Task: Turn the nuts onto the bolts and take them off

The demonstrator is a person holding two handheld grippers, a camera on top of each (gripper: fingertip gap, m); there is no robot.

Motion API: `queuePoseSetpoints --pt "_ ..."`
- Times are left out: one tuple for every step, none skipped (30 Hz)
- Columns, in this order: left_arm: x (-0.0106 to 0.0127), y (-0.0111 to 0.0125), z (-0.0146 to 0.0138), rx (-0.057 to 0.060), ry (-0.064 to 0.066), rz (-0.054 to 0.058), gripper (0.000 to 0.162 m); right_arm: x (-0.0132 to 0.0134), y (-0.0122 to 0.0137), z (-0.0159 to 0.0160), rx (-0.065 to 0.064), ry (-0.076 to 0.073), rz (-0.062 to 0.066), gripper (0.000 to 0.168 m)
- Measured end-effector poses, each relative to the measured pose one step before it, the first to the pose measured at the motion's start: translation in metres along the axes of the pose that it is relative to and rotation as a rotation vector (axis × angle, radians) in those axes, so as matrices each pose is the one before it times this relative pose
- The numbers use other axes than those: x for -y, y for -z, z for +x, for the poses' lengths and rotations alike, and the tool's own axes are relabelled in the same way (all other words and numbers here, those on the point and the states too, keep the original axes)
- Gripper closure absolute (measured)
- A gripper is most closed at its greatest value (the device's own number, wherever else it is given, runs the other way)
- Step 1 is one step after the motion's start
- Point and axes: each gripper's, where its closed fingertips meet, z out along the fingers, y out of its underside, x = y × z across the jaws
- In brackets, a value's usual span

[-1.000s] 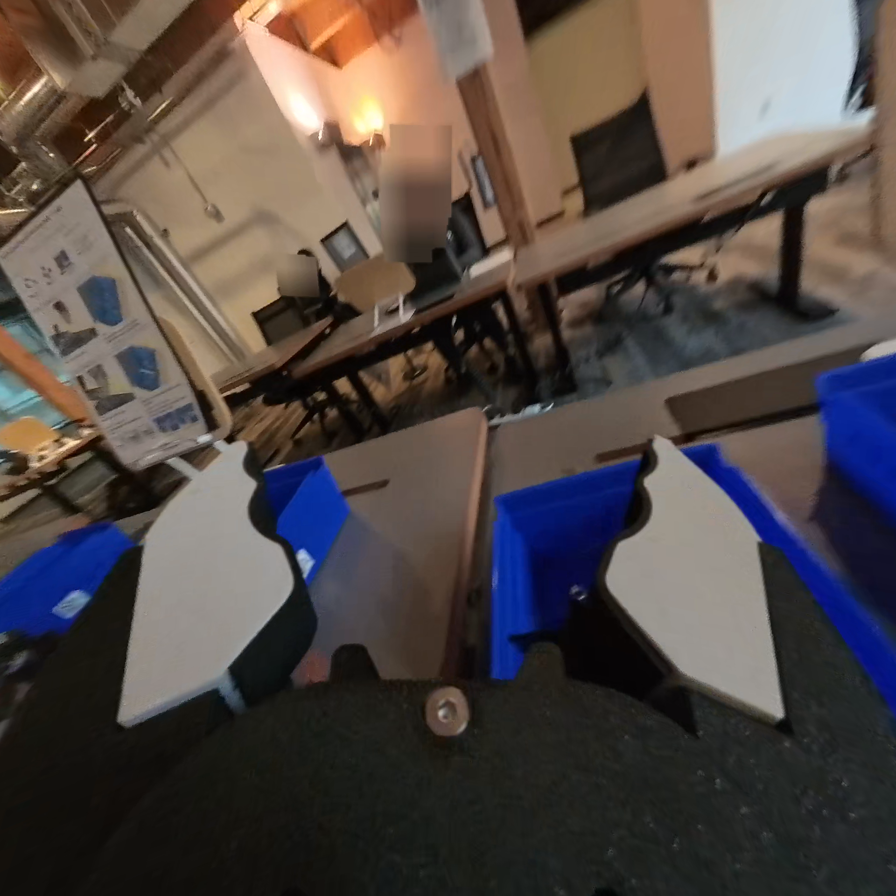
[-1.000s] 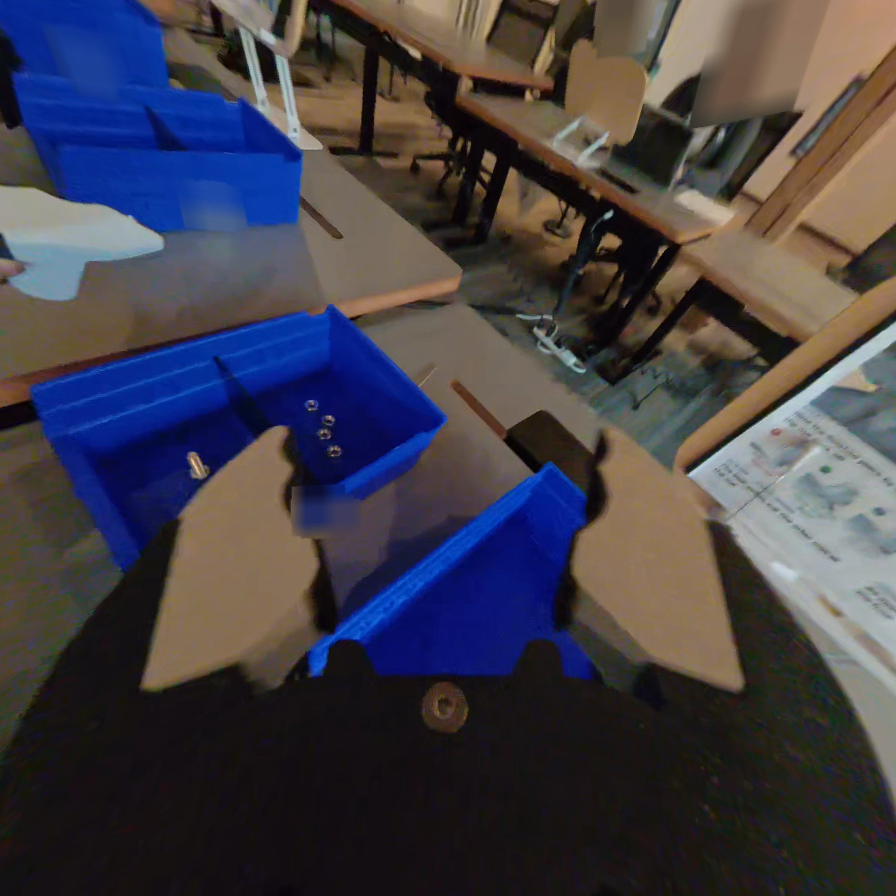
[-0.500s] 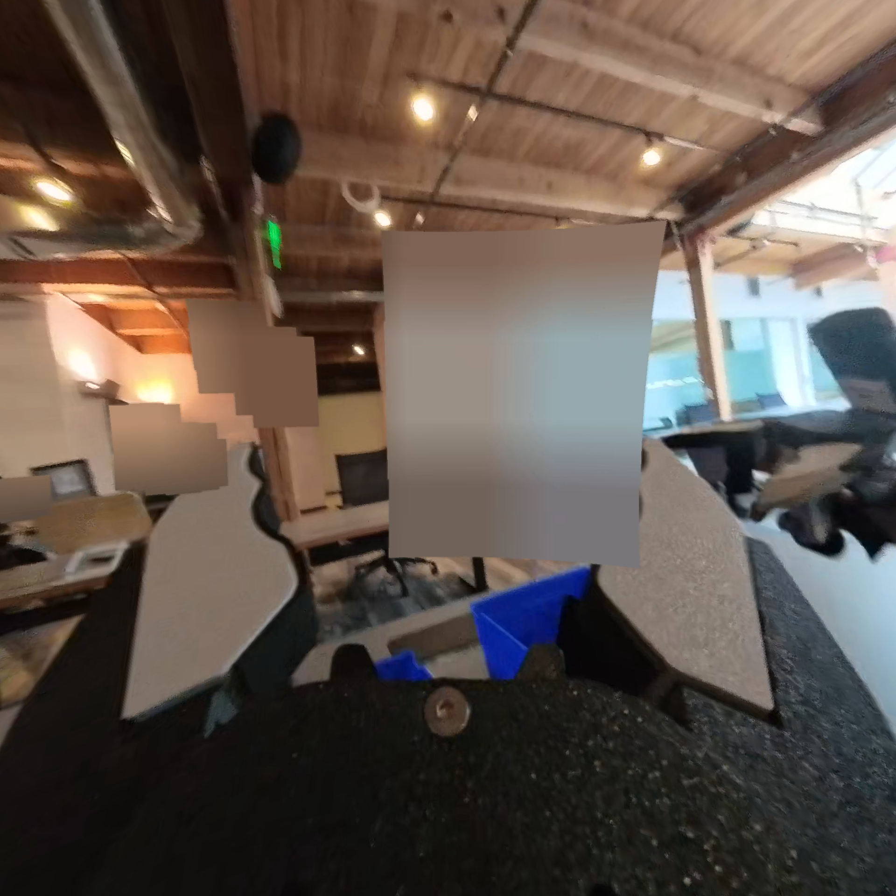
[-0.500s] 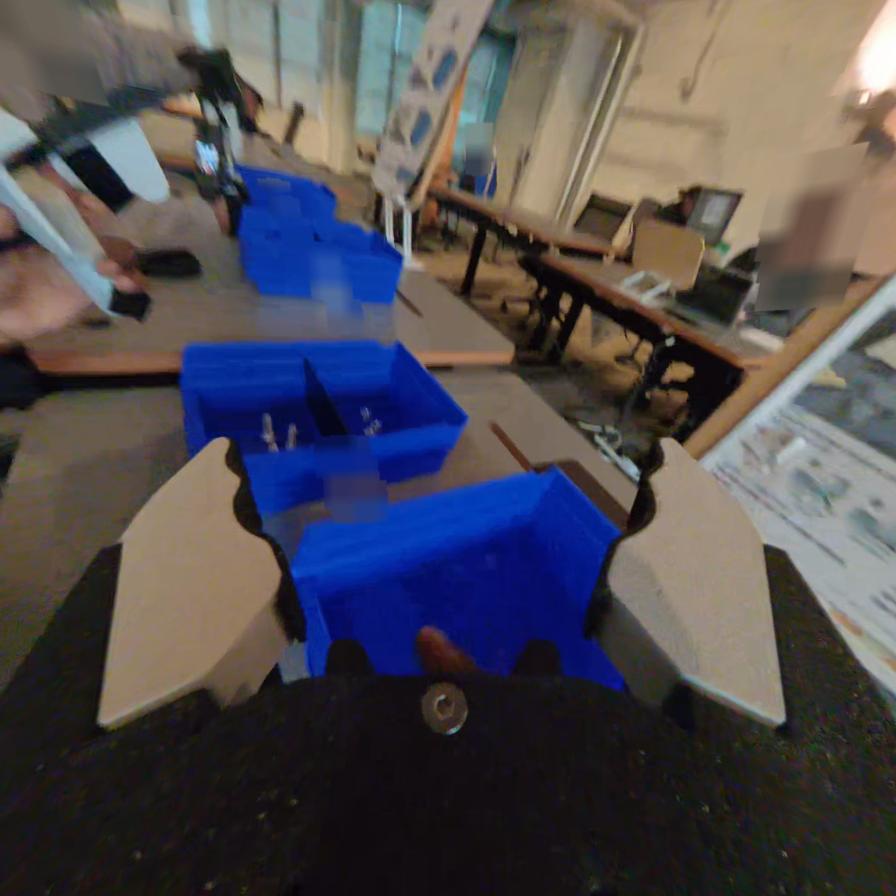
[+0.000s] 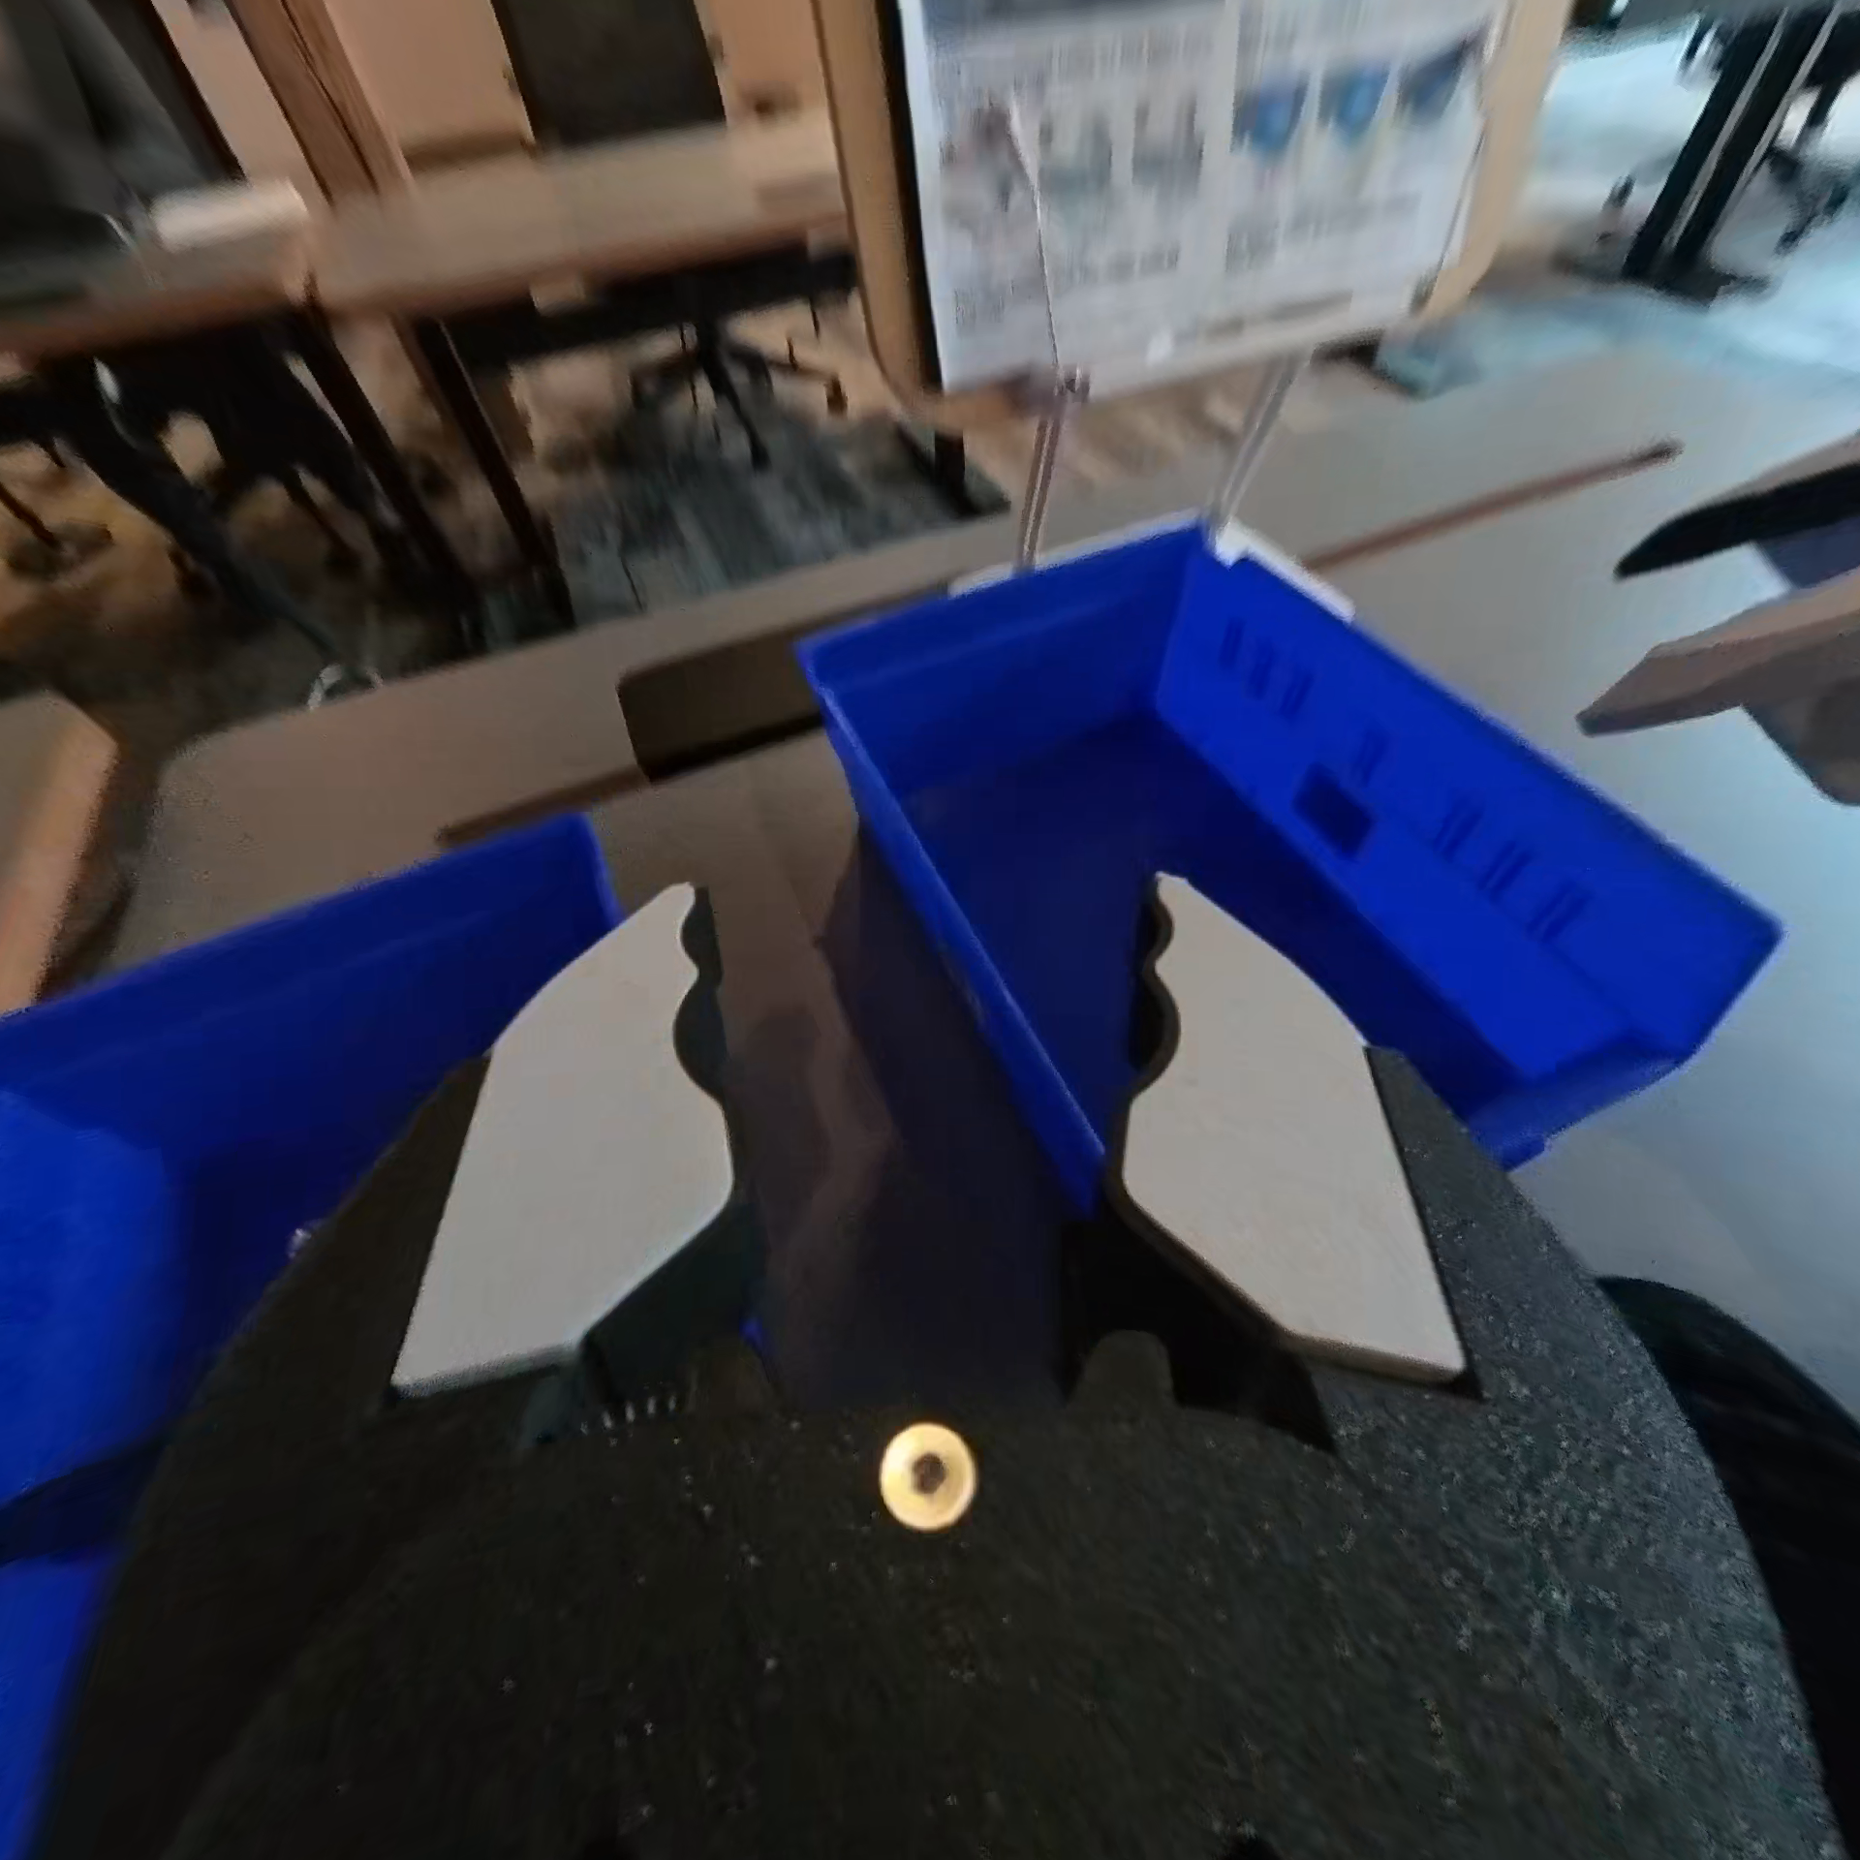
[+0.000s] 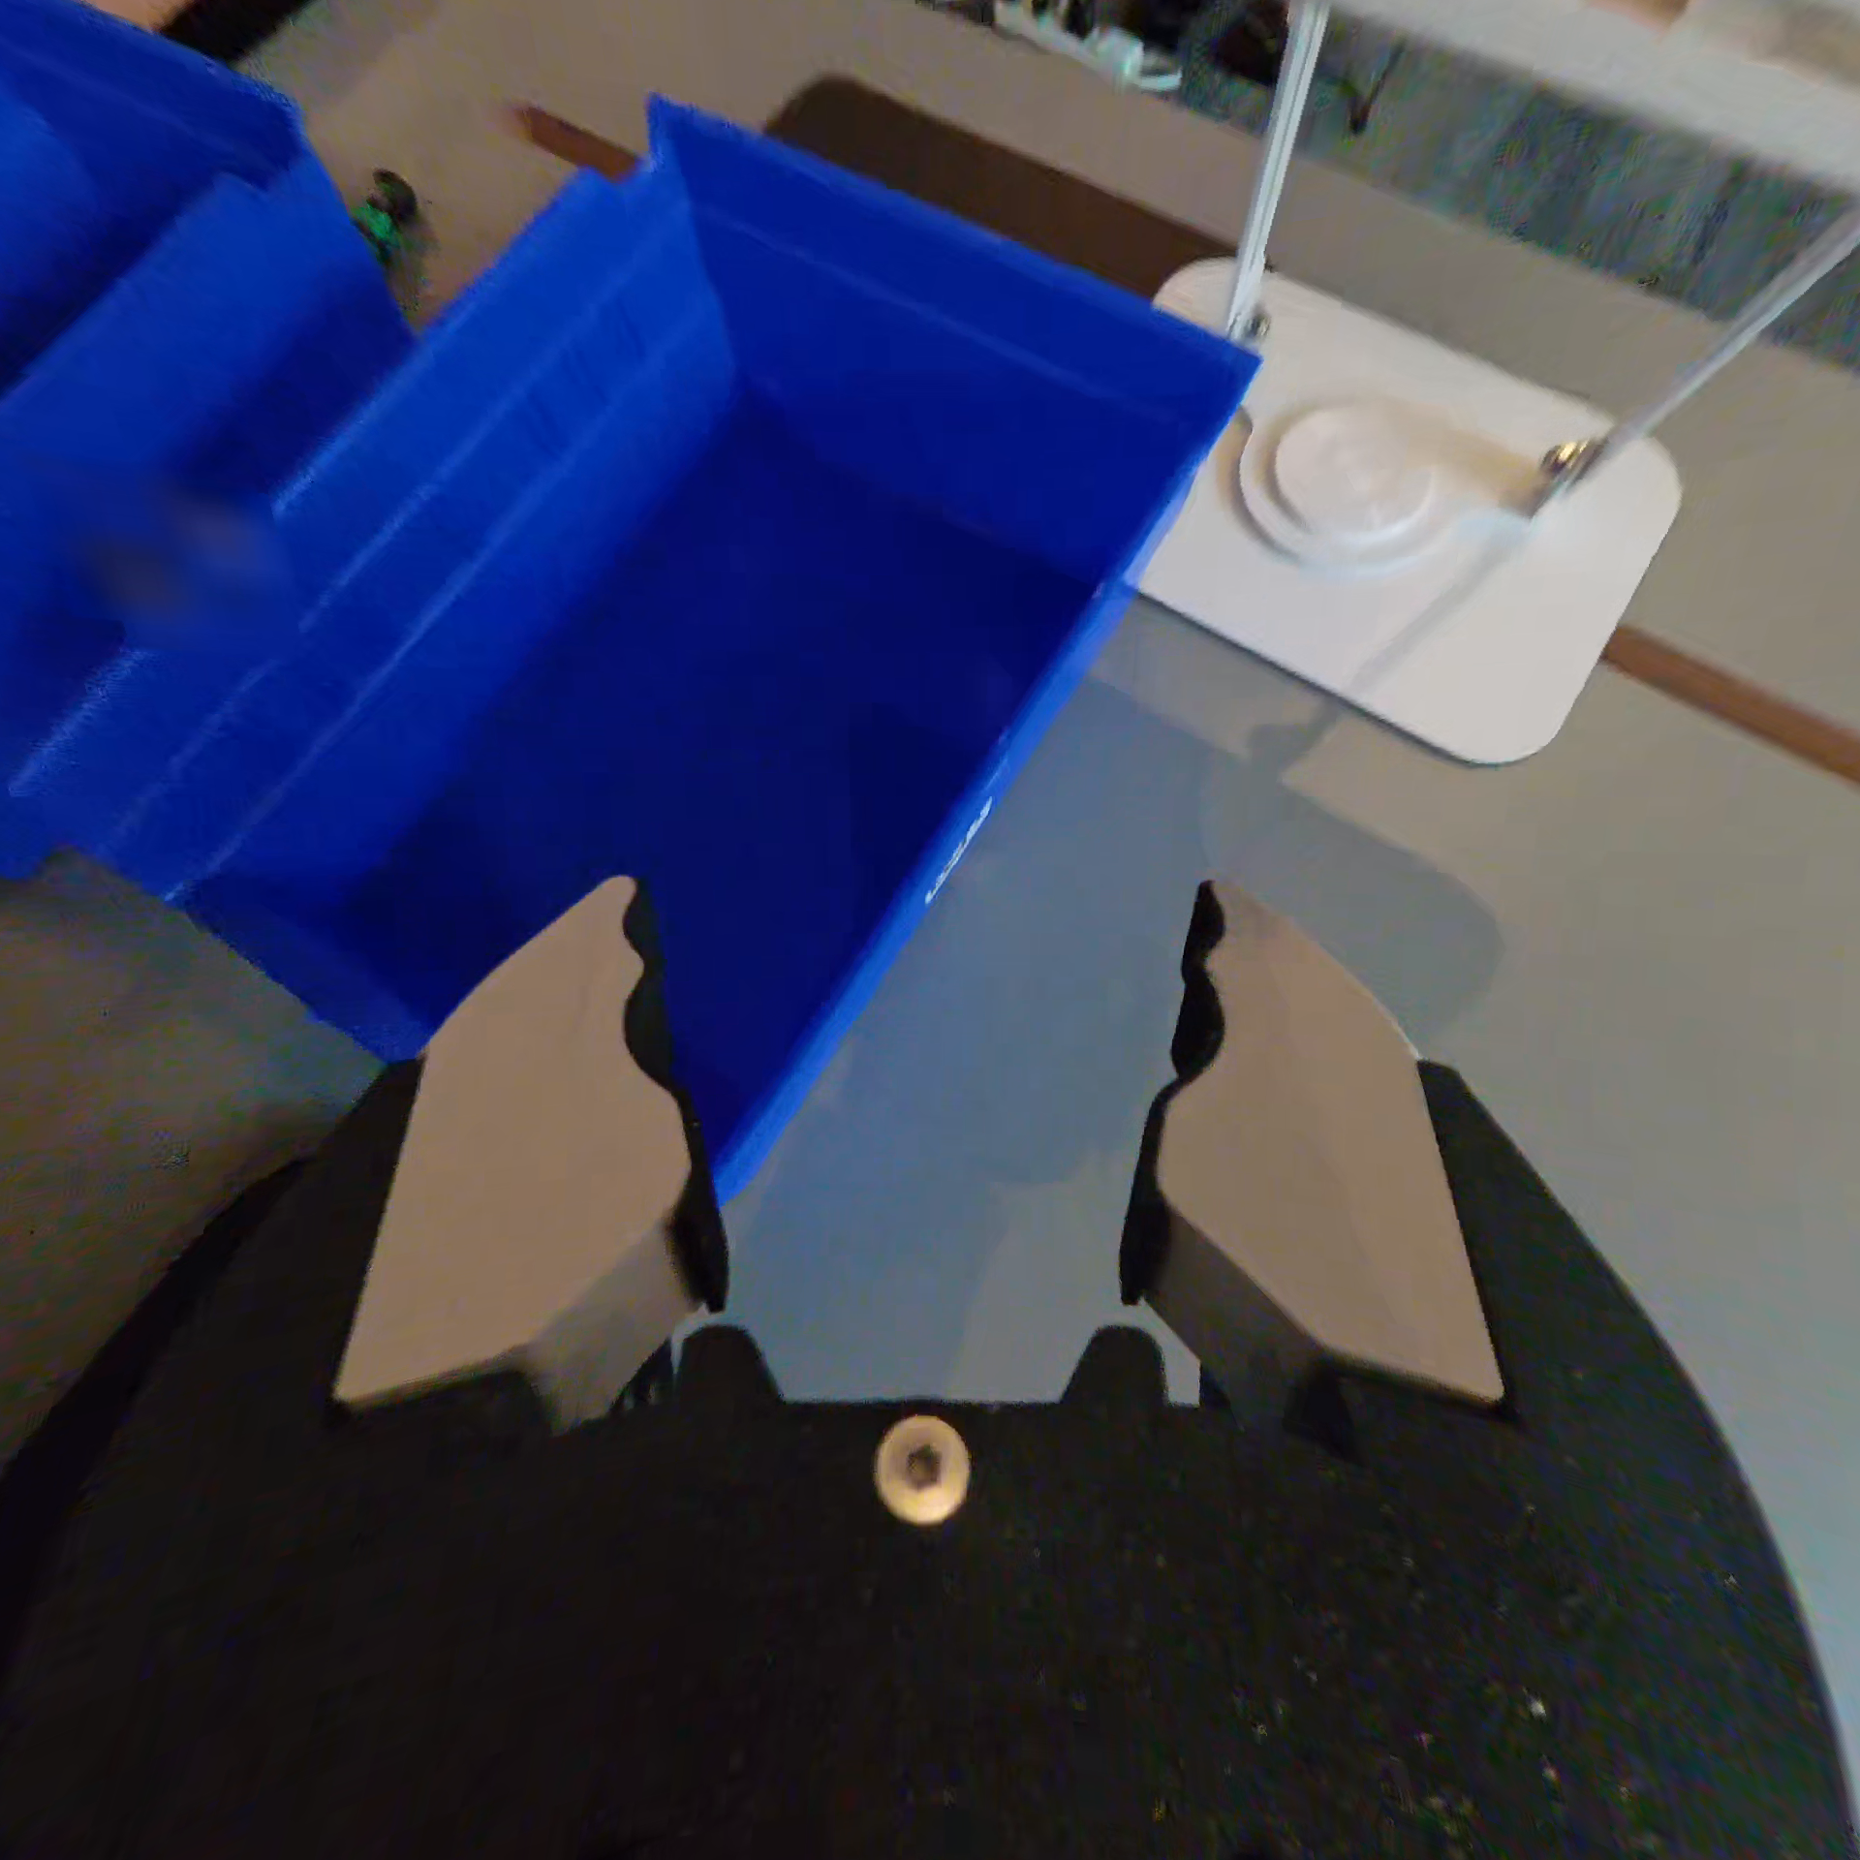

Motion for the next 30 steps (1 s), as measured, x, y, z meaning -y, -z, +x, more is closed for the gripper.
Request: queuePoseSetpoints --pt "-0.0083 -0.01105 0.00279 0.0005 -0.0043 -0.0683 0.081 -0.00379 -0.00479 -0.00005 0.003 -0.0096 -0.0169 0.07" --pt "-0.00648 -0.01038 0.00198 0.0044 -0.0056 -0.0622 0.081 -0.00387 -0.00457 0.00043 -0.0026 -0.0091 -0.0183 0.074" --pt "-0.00461 -0.00943 0.00122 0.0095 -0.0029 -0.0483 0.082 -0.00344 -0.00461 0.0014 -0.0106 -0.0082 -0.0177 0.076" --pt "-0.00362 -0.00888 0.00151 0.005 -0.0031 -0.0417 0.083 -0.00267 -0.00473 0.00053 -0.0074 -0.0018 -0.0163 0.077" --pt "-0.00317 -0.00829 0.00066 0.007 0.0019 -0.0382 0.084 -0.00281 -0.00482 -0.0007 0.0021 -0.0006 -0.0195 0.079" --pt "-0.00342 -0.00773 -0.00004 0.006 0.0017 -0.038 0.086 -0.00195 -0.00449 -0.00032 0.0016 -0.0065 -0.0165 0.081" --pt "-0.0045 -0.00748 -0.00045 0.0032 0.0029 -0.0449 0.086 -0.00064 -0.00369 0.00029 -0.0015 -0.011 -0.0083 0.083" --pt "-0.00548 -0.00702 -0.00144 0.0066 0.0102 -0.0522 0.085 -0.00033 -0.00318 0.00006 0.0013 -0.011 -0.0067 0.089" --pt "-0.0051 -0.0065 -0.00055 -0.0003 0.0112 -0.0505 0.086 -0.00059 -0.00289 0.00003 0.0025 -0.0131 -0.0104 0.093" --pt "-0.0039 -0.006 0.00097 -0.0096 0.0093 -0.0412 0.088 -0.00061 -0.00264 -0.00009 0.0021 -0.0143 -0.0124 0.097" --pt "-0.00317 -0.00566 0.001 -0.0095 0.0066 -0.0373 0.089 -0.00104 -0.00268 -0.00066 0.0027 -0.0115 -0.0158 0.102" --pt "-0.00226 -0.00482 -0.00047 0.0007 0.0037 -0.0301 0.094 -0.00146 -0.00274 -0.00127 0.0031 -0.009 -0.0186 0.104" --pt "-0.00137 -0.00404 0.00049 -0.0057 -0.0005 -0.0223 0.102 -0.00238 -0.00289 -0.00204 0.0061 -0.0026 -0.0258 0.108" --pt "-0.00154 -0.00379 0.002 -0.0156 0.0071 -0.0232 0.105 -0.00216 -0.0029 -0.00217 0.0055 0.0001 -0.026 0.112" --pt "-0.00236 -0.00369 0.00191 -0.0138 0.0102 -0.0308 0.11 -0.00168 -0.00254 -0.00103 -0.003 -0.0027 -0.0215 0.116" --pt "-0.00228 -0.00369 0.00524 -0.0356 0.0028 -0.0294 0.122 -0.00181 -0.00259 -0.00435 0.0191 -0.0003 -0.0238 0.127" --pt "-0.0011 -0.00382 0.00771 -0.0504 -0.0025 -0.0207 0.143 -0.00147 -0.00289 -0.00463 0.0187 0.0044 -0.0248 0.138" --pt "-0.00025 -0.00298 0.00026 0.0041 0.006 -0.0139 0.146 -0.00144 -0.00108 0.00404 -0.0447 0.0025 -0.0258 0.143" --pt "0.00046 -0.00068 -0.00137 0.0199 0.0005 -0.0074 0.15 0.00093 0.00012 0.00011 -0.0197 -0.0015 -0.0111 0.146" --pt "0.00055 0.00008 -0.00007 0.0151 -0.0015 -0.0052 0.151 -0.00092 0.00003 0.0016 -0.029 0.002 -0.0231 0.148" --pt "0.0006 0.00054 0.00051 0.0135 -0.0029 -0.0026 0.152 -0.00045 -0.00017 0.00125 -0.0254 0.009 -0.0163 0.15" --pt "0.00036 0.00128 0.00135 0.0093 -0.0024 -0.0018 0.152 -0.00101 -0.0001 0.00199 -0.0249 0.0092 -0.0138 0.153" --pt "0.00014 0.002 0.00234 0.0041 -0.0011 -0.0022 0.152 -0.00134 0.0004 0.00161 -0.0135 0.0059 -0.0093 0.155" --pt "0.00046 0.00253 0.00293 0.0024 -0.0019 0.0004 0.151 -0.00155 0.00078 0.00156 -0.0026 -0.0018 -0.0047 0.157" --pt "0.00105 0.00268 0.00328 0.0032 -0.0039 0.0043 0.151 -0.00127 0.00167 0.00229 0.0016 -0.0032 0.0016 0.158" --pt "0.00153 0.00258 0.00406 0.0026 -0.0051 0.0062 0.15 -0.0009 0.00268 0.00324 -0.0015 -0.0034 0.0057 0.159" --pt "0.00187 0.00244 0.00493 0.0023 -0.0083 0.0064 0.149 -0.00135 0.00359 0.00396 -0.0059 -0.0015 0.0031 0.16" --pt "0.00206 0.0024 0.00578 0.0022 -0.0112 0.0045 0.148 -0.00196 0.00425 0.00424 -0.0087 0.0001 -0.0021 0.16" --pt "0.0022 0.00249 0.00593 0.0034 -0.0098 0.0009 0.147 -0.00208 0.00482 0.00451 -0.0087 0.0022 -0.0021 0.16" --pt "0.00233 0.0025 0.00655 0.0028 -0.0098 -0.0006 0.146 -0.0027 0.00496 0.00472 -0.0076 0.0026 -0.0035 0.16"
